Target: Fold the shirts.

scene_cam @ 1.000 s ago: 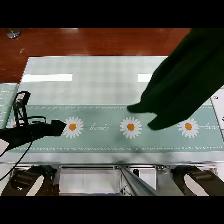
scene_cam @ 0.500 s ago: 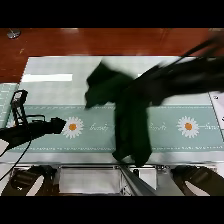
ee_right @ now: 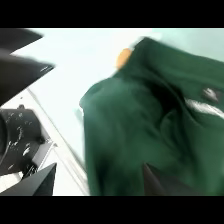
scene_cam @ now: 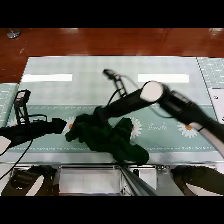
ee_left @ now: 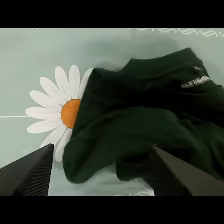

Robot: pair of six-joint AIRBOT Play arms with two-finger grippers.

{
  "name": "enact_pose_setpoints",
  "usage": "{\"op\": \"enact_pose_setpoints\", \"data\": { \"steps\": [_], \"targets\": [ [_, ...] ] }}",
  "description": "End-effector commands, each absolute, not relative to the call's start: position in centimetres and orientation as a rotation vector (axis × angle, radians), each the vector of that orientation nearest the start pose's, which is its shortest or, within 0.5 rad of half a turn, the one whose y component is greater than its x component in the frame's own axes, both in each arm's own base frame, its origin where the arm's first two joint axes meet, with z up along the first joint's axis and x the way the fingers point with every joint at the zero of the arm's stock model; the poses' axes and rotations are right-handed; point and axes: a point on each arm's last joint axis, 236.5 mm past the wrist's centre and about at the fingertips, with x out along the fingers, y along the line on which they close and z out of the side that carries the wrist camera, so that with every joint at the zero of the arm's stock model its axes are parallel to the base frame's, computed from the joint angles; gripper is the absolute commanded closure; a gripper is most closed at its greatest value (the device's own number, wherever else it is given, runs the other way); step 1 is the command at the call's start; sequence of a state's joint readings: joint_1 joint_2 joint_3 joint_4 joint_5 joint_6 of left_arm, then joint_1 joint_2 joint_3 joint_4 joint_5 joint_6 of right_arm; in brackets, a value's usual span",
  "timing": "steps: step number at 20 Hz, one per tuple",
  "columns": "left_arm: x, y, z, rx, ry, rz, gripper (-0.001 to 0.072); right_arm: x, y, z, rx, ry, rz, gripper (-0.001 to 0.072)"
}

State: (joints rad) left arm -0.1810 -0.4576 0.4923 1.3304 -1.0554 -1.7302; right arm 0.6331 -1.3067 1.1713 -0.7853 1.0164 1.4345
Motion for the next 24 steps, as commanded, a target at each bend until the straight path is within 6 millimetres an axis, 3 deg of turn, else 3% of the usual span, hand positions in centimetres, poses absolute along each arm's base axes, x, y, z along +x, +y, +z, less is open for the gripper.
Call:
{"op": "enact_pose_setpoints", "data": {
  "steps": [1, 2, 4, 5, 6, 7, 10, 13, 16, 21, 22, 23, 24],
  "targets": [
    [20.9, -8.3, 0.5, -0.213, 1.128, -0.21, 0.0004, 29.3, 27.1, 8.3, 0.26, 1.279, 0.833, 0.0094],
    [20.5, -7.5, 0.0, -0.207, 1.16, -0.181, 0.0005, 30.1, 21.3, 8.4, 0.202, 1.291, 0.714, 0.0094],
    [19.7, -5.2, -1.2, -0.225, 1.238, -0.087, 0.0005, 29.3, 9.0, 7.6, 0.102, 1.342, 0.396, 0.0095],
    [19.7, -4.2, -2.0, -0.261, 1.261, -0.041, 0.0005, 28.3, 4.6, 7.0, 0.118, 1.349, 0.258, 0.0095],
    [19.7, -3.6, -2.9, -0.317, 1.281, -0.001, 0.0006, 27.3, 1.5, 6.1, 0.22, 1.331, 0.124, 0.0095],
    [19.7, -3.6, -4.1, -0.414, 1.308, 0.025, 0.0006, 26.2, 0.7, 4.8, 0.344, 1.317, 0.067, 0.0096],
    [20.4, -5.7, -6.5, -0.635, 1.34, -0.078, 0.0006, 21.4, 3.7, -0.4, 0.501, 1.391, 0.127, 0.0096],
    [22.0, -8.7, -6.5, -0.674, 1.306, -0.324, 0.0006, 16.5, 7.0, -4.8, 0.526, 1.563, 0.212, 0.0096],
    [21.1, -11.3, -8.2, -0.667, 1.4, -0.451, 0.0006, 14.3, 9.0, -6.4, 0.528, 1.632, 0.262, 0.0096],
    [19.2, -14.1, -9.9, -0.606, 1.538, -0.553, 0.0007, 12.5, 11.0, -6.9, 0.466, 1.698, 0.312, 0.0096],
    [19.3, -14.3, -9.9, -0.595, 1.54, -0.562, 0.007, 12.4, 11.3, -6.9, 0.456, 1.701, 0.317, 0.0096],
    [19.6, -14.3, -9.7, -0.593, 1.532, -0.564, 0.04, 12.3, 11.4, -7.0, 0.453, 1.705, 0.316, 0.0096],
    [20.1, -14.2, -9.4, -0.592, 1.519, -0.564, 0.0677, 12.2, 11.5, -7.0, 0.451, 1.707, 0.316, 0.0096]
  ]
}}
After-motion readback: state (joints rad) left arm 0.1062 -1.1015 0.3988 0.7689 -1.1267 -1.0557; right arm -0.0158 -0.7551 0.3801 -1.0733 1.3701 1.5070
